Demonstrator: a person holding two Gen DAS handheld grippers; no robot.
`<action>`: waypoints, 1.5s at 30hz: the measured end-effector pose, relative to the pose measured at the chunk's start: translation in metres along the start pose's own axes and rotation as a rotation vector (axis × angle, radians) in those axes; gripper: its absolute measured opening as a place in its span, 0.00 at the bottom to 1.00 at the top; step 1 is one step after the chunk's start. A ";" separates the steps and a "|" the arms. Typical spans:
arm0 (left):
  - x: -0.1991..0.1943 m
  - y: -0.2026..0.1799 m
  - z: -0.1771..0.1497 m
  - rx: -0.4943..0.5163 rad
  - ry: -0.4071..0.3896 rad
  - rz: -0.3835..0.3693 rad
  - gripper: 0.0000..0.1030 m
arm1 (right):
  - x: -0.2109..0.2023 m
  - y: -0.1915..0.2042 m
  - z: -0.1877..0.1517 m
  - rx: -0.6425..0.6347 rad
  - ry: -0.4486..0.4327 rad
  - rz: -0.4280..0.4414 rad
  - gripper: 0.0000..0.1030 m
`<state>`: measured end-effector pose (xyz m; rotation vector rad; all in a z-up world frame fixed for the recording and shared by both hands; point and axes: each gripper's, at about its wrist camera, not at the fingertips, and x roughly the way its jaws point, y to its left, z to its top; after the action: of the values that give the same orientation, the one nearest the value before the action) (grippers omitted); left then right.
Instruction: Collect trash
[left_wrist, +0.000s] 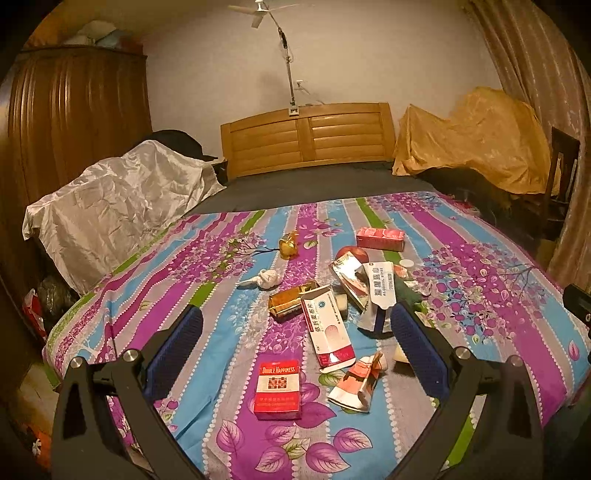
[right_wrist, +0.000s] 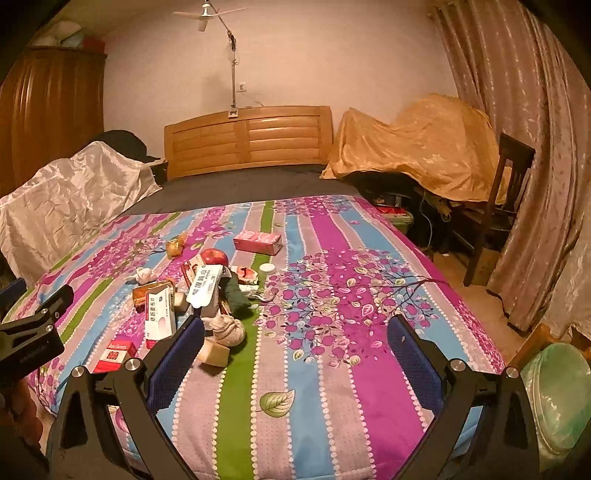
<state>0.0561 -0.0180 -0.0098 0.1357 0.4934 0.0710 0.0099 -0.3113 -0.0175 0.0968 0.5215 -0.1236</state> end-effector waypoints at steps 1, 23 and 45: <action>0.001 -0.001 0.000 0.003 0.004 0.001 0.95 | 0.000 -0.001 0.000 0.003 0.002 -0.001 0.96; 0.011 0.010 -0.009 -0.037 0.103 0.008 0.95 | -0.004 -0.003 -0.007 0.006 0.010 -0.004 0.96; 0.034 0.050 -0.042 -0.070 0.187 0.073 0.95 | 0.023 0.027 -0.015 -0.085 0.059 0.092 0.96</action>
<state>0.0647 0.0399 -0.0551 0.0789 0.6723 0.1734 0.0258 -0.2848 -0.0405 0.0416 0.5791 -0.0091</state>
